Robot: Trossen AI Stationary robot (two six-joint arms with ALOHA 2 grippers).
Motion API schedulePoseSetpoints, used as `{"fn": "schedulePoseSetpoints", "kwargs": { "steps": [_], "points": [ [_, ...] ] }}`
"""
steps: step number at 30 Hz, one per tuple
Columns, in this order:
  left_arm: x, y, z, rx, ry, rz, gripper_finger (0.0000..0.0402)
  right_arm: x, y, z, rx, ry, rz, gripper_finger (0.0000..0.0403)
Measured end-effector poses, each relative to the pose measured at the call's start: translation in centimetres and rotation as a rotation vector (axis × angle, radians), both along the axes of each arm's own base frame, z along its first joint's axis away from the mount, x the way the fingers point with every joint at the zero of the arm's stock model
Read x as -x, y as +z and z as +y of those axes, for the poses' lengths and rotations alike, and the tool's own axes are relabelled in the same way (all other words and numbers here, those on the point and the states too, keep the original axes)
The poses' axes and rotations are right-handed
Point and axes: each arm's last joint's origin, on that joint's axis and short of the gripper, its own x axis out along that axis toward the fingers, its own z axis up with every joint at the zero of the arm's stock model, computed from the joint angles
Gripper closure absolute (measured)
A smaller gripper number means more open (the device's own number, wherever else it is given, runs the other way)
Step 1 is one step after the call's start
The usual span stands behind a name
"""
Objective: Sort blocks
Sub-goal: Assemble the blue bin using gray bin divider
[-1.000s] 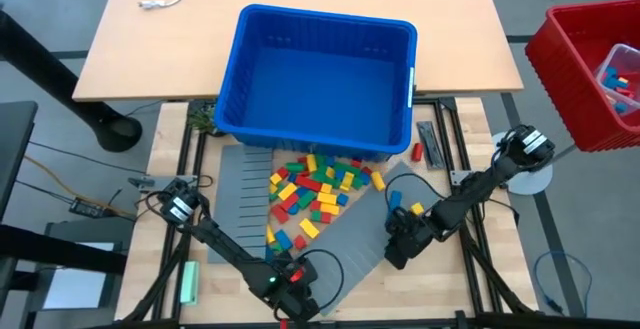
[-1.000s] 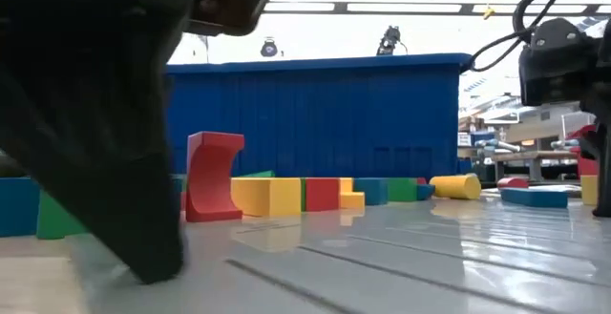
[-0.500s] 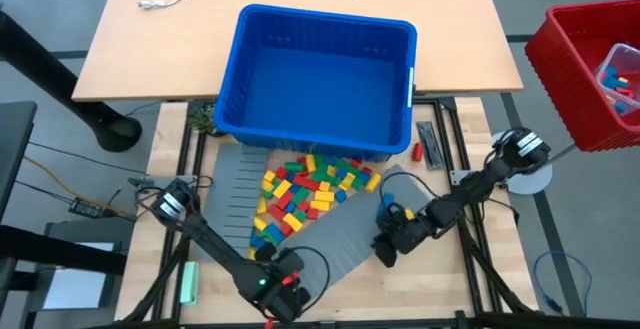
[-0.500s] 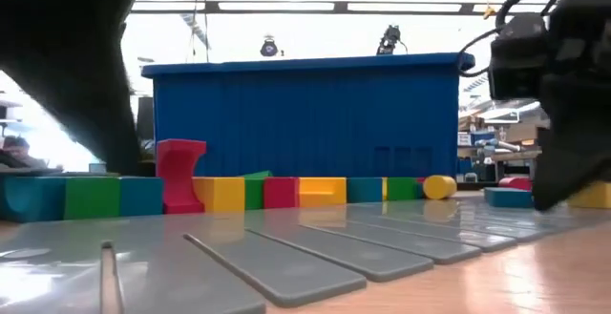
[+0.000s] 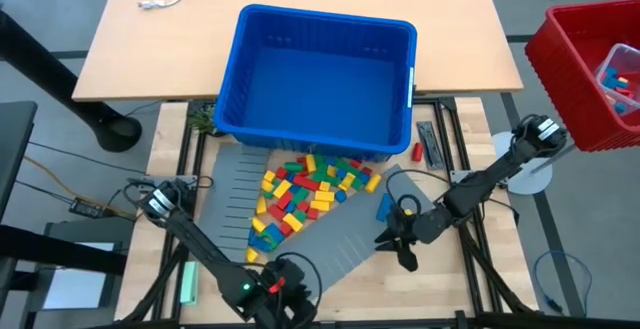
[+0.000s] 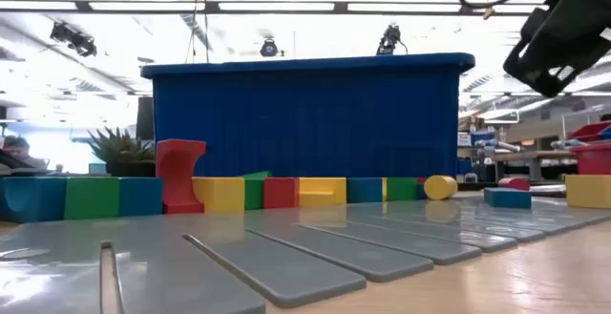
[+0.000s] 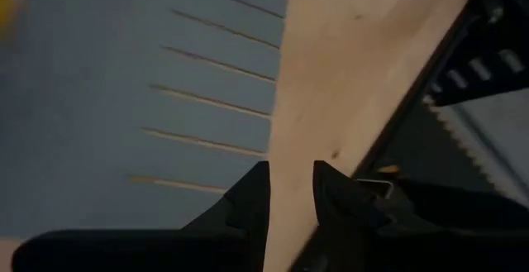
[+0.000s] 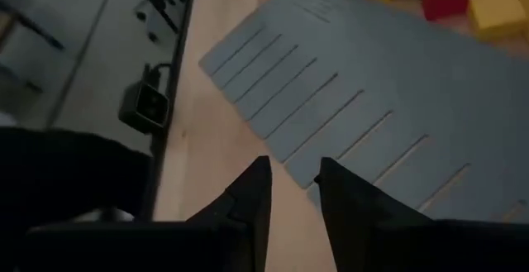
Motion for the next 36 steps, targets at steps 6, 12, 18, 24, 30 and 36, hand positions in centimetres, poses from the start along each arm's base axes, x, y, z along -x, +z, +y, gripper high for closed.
{"fn": "schedulePoseSetpoints", "kwargs": {
  "steps": [6, 12, 18, 24, 30, 36],
  "points": [
    [-0.1, -2.2, 0.8, -0.017, 0.198, -0.170, 0.0298, -0.4, -2.3, 0.4, 0.126, 0.016, 0.072, 0.0308],
    [0.3, -4.3, 1.1, 0.025, 0.205, -0.195, 0.0298, -0.4, -3.8, 0.8, 0.148, 0.009, 0.147, 0.0318],
    [0.4, -5.1, 1.4, -0.018, 0.152, -0.181, 0.0298, 0.5, -4.3, 1.3, 0.182, 0.025, 0.195, 0.0325],
    [-1.0, -6.0, 1.2, -0.051, 0.053, -0.200, 0.0305, 1.5, -4.4, 2.3, 0.207, 0.078, 0.206, 0.0326],
    [-1.9, -8.0, 1.5, -0.033, 0.036, -0.164, 0.0323, 2.2, -5.2, 2.8, 0.265, 0.076, 0.225, 0.0327],
    [-2.0, -8.5, 1.4, 0.009, -0.008, -0.109, 0.0328, 2.1, -6.3, 2.9, 0.308, 0.043, 0.248, 0.0328]
  ]
}}
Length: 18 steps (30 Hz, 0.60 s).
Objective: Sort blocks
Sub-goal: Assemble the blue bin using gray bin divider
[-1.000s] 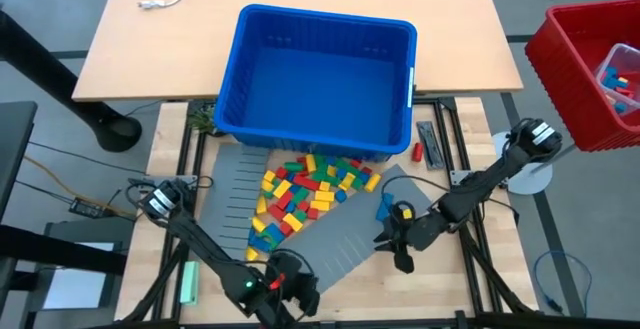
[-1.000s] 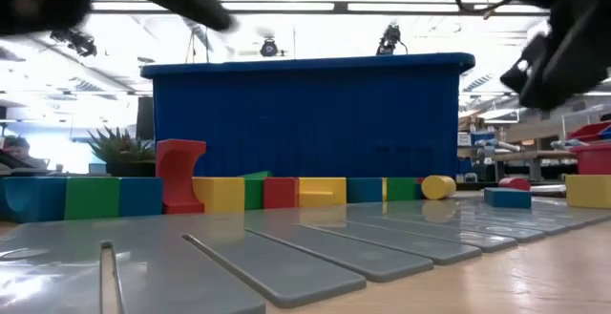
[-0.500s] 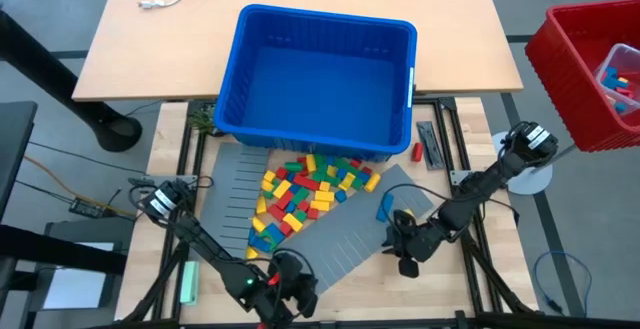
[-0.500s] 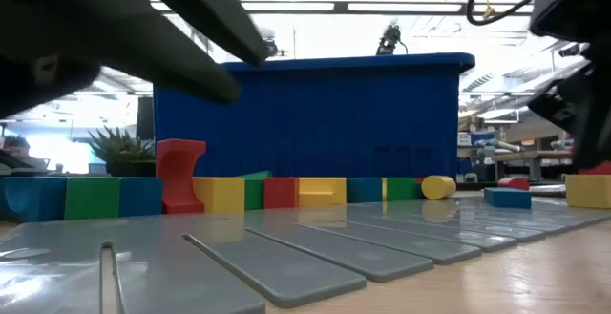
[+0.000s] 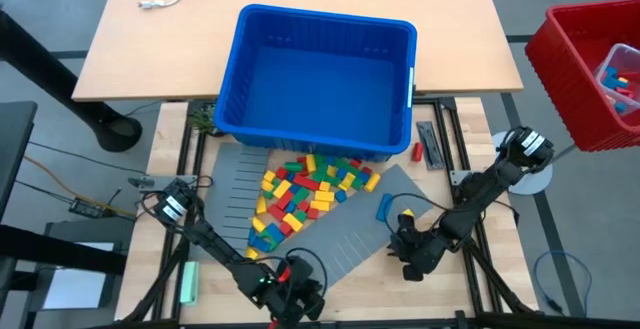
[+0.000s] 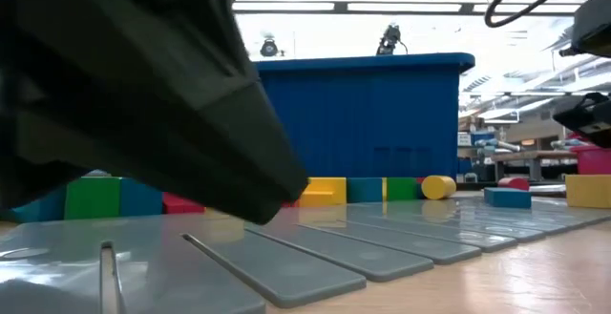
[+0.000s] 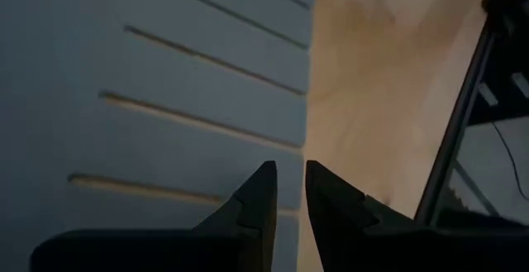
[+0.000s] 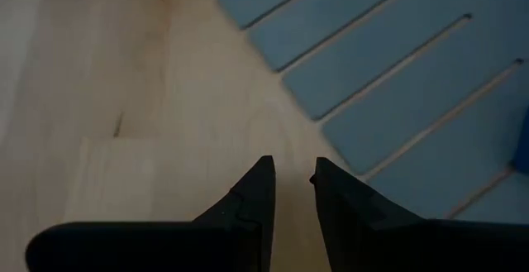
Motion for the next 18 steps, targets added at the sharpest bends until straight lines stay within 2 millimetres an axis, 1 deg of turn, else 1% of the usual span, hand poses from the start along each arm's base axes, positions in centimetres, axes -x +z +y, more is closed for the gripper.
{"fn": "schedulePoseSetpoints", "kwargs": {
  "steps": [3, 5, 9, 14, 18],
  "points": [
    [0.4, -0.1, -0.4, 0.025, -0.043, 0.039, 0.0328, -0.2, 0.2, -0.4, -0.005, -0.054, -0.018, 0.0328],
    [1.0, -0.4, -0.8, 0.039, -0.075, 0.094, 0.0328, -0.3, 0.6, -0.6, -0.014, -0.065, -0.032, 0.0328],
    [2.6, -0.7, -1.3, 0.030, -0.057, 0.181, 0.0329, -0.4, 0.9, -1.6, 0.016, -0.105, -0.018, 0.0328],
    [4.0, -0.8, -2.2, 0.037, -0.043, 0.213, 0.0329, -0.6, 0.6, -3.2, 0.089, -0.158, 0.045, 0.0328],
    [4.9, -0.9, -2.7, 0.036, -0.044, 0.223, 0.0329, -0.6, 0.4, -3.8, 0.125, -0.130, 0.098, 0.0328]
  ]
}}
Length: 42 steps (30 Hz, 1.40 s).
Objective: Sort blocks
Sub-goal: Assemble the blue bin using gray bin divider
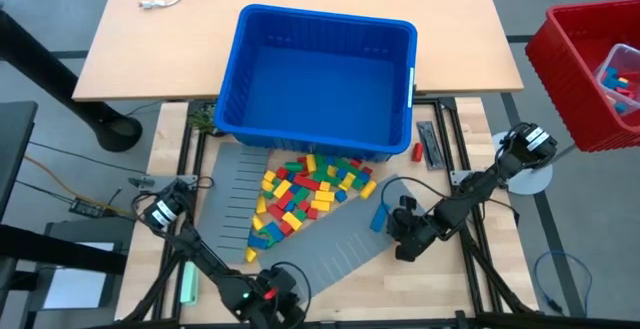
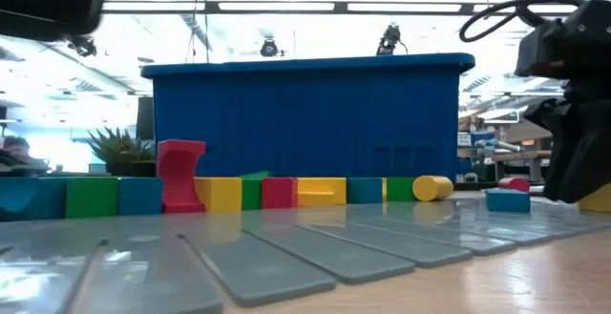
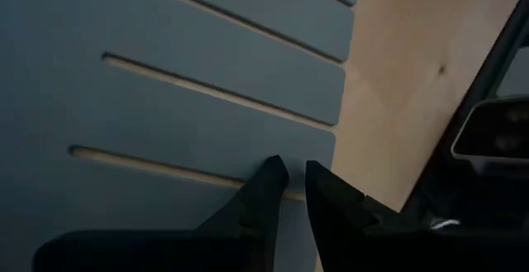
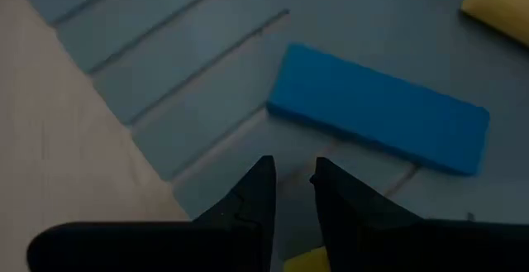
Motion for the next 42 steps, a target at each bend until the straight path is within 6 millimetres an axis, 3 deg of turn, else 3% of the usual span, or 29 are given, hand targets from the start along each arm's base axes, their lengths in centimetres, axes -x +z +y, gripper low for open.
{"fn": "schedulePoseSetpoints", "kwargs": {
  "steps": [11, 19, 23, 27, 34, 38, 42],
  "points": [
    [2.0, -0.7, 0.8, -0.103, 0.344, -0.123, 0.0328, -0.3, -0.9, 0.7, -0.103, -0.073, 0.010, 0.0328],
    [1.4, -0.6, 1.5, -0.113, 0.374, -0.125, 0.0328, -1.3, -2.2, 2.4, -0.250, -0.135, -0.049, 0.0328],
    [0.9, -0.5, 2.1, -0.130, 0.398, -0.156, 0.0328, -1.8, -2.1, 3.6, -0.329, -0.081, -0.118, 0.0328],
    [0.5, -0.2, 2.2, -0.164, 0.391, -0.179, 0.0328, -1.7, -1.3, 3.5, -0.362, -0.083, -0.141, 0.0330],
    [-0.7, 5.7, -0.2, -0.129, 0.250, -0.220, 0.0328, -0.3, 3.8, 2.9, -0.471, -0.044, -0.213, 0.0342],
    [0.5, 8.5, -1.2, -0.136, 0.192, -0.090, 0.0331, 2.0, 5.8, 0.9, -0.455, -0.111, -0.153, 0.0350],
    [2.4, 9.5, -1.2, -0.106, 0.227, 0.109, 0.0339, 4.5, 6.3, -1.5, -0.390, -0.243, -0.041, 0.0357]
  ]
}}
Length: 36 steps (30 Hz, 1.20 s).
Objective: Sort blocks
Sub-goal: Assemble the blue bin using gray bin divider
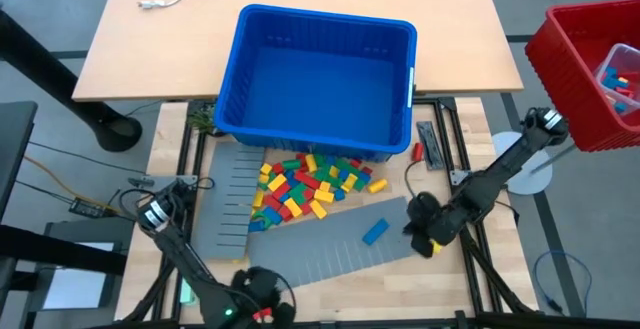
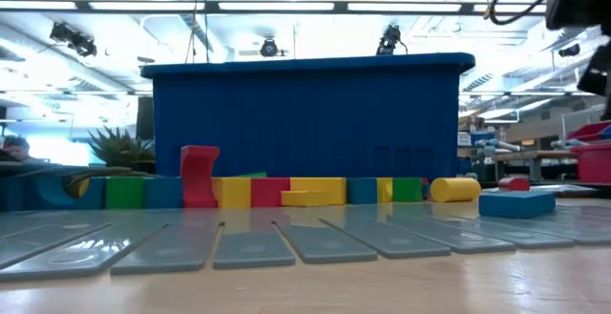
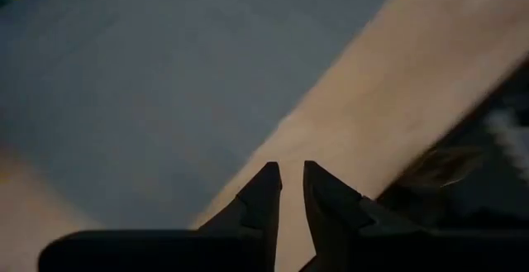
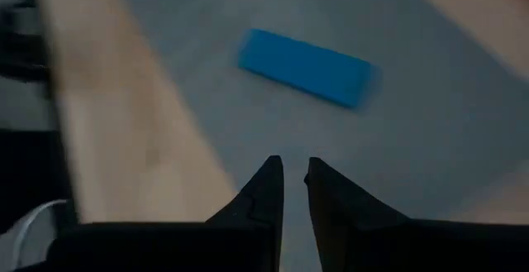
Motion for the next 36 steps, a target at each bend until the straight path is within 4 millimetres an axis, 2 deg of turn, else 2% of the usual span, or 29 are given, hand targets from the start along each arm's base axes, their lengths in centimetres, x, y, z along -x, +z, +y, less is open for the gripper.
{"fn": "schedulePoseSetpoints", "kwargs": {
  "steps": [5, 10, 17, 21, 24, 29, 36],
  "points": [
    [2.2, -0.1, -0.6, 0.050, 0.087, 0.112, 0.0338, 2.1, -0.1, -1.9, 0.055, -0.129, 0.143, 0.0359],
    [3.1, 0.3, -0.8, 0.090, 0.153, 0.112, 0.0305, 2.8, -0.4, -2.7, 0.100, -0.191, 0.220, 0.0351],
    [3.6, -0.6, -1.2, 0.125, 0.181, 0.080, 0.0224, 3.3, -2.1, -3.4, 0.094, -0.224, 0.287, 0.0284],
    [3.8, -1.6, -1.2, 0.160, 0.189, 0.062, 0.0200, 3.5, -3.3, -3.5, 0.068, -0.221, 0.289, 0.0242],
    [4.4, -1.9, -0.5, 0.180, 0.190, 0.065, 0.0198, 3.5, -4.0, -3.5, 0.039, -0.227, 0.274, 0.0223],
    [5.8, -1.9, 2.6, 0.225, 0.200, 0.057, 0.0199, 3.6, -4.5, -3.5, 0.025, -0.225, 0.274, 0.0209],
    [6.4, -7.0, 4.6, 0.383, 0.171, -0.033, 0.0199, 3.8, -5.5, -3.6, -0.010, -0.244, 0.272, 0.0211]
  ]
}}
